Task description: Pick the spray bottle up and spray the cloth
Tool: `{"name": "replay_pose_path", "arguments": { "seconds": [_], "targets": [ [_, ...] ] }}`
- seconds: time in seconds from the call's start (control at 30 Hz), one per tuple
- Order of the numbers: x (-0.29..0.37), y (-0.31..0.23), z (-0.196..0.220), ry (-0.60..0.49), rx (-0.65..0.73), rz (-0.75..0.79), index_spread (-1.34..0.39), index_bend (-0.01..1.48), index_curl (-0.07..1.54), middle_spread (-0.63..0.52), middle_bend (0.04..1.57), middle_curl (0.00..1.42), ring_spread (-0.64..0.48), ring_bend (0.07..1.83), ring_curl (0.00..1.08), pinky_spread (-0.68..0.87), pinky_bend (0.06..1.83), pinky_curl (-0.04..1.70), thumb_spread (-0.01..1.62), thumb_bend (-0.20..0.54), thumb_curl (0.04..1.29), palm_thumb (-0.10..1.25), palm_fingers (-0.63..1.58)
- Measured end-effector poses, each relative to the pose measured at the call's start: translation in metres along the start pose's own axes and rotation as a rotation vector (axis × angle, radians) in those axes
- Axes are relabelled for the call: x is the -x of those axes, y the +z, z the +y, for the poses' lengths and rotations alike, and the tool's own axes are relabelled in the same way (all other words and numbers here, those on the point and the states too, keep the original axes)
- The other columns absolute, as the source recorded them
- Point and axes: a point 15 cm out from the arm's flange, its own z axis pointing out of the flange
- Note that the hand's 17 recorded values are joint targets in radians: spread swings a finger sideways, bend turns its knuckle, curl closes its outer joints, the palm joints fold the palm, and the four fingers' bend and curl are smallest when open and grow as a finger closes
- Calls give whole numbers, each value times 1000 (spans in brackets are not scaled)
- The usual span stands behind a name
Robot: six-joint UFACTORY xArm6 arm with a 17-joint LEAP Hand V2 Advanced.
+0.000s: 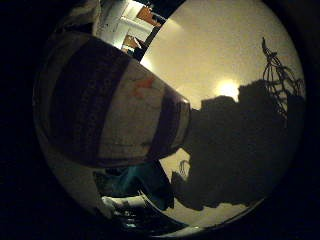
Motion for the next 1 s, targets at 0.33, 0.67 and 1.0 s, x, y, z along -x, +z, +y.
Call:
{"name": "replay_pose_path", "arguments": {
  "seconds": [0.33,0.67,1.0],
  "targets": [
    [27,-5,-7,-68,10,23,-195,1153,862,-144,1313,867,-210,1348,777,-218,1062,1226,1062,-15,399,1069,1106],
    [68,10,7,-141,155,109,-187,1176,828,-142,1323,849,-212,1344,799,-221,1049,1264,1075,-14,406,1074,1108],
    [106,17,24,-305,328,330,-180,1195,800,-139,1338,835,-222,1337,815,-226,1038,1284,1076,-13,412,1078,1114]
  ]
}}
